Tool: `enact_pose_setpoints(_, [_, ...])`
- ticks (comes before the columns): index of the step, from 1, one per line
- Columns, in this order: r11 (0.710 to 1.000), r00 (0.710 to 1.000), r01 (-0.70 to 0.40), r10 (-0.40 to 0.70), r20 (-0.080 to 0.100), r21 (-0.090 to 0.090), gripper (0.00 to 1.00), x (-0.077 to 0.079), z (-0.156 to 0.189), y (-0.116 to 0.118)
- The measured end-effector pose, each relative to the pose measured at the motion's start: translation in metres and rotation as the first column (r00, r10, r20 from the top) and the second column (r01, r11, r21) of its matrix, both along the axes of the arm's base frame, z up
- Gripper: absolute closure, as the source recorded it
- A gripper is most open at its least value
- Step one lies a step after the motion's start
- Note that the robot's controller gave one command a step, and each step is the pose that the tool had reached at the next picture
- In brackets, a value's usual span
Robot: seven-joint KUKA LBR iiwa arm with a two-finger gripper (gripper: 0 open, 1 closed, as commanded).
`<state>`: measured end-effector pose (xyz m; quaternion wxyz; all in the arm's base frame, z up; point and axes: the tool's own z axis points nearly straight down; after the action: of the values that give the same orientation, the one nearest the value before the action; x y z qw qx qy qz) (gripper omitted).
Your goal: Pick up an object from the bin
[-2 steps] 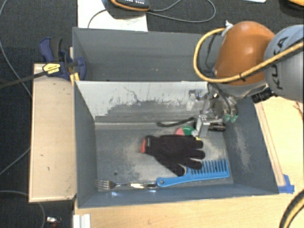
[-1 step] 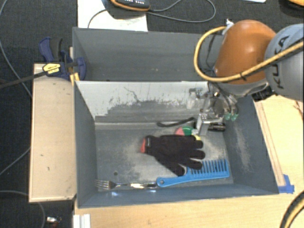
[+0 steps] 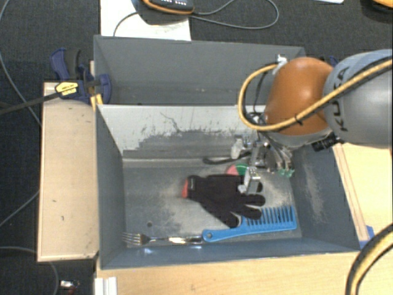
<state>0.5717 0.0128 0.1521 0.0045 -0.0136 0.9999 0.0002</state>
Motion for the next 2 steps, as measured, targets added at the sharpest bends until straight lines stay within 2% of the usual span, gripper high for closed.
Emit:
enact_pose_setpoints(1, [0.999, 0.999, -0.032, 0.032, 0.006, -0.001, 0.0, -0.0109, -0.0507, -0.002])
enact_pose_setpoints(2, [1.0, 1.0, 0.018, -0.018, 0.005, 0.0, 0.0, -0.0118, -0.055, -0.0024])
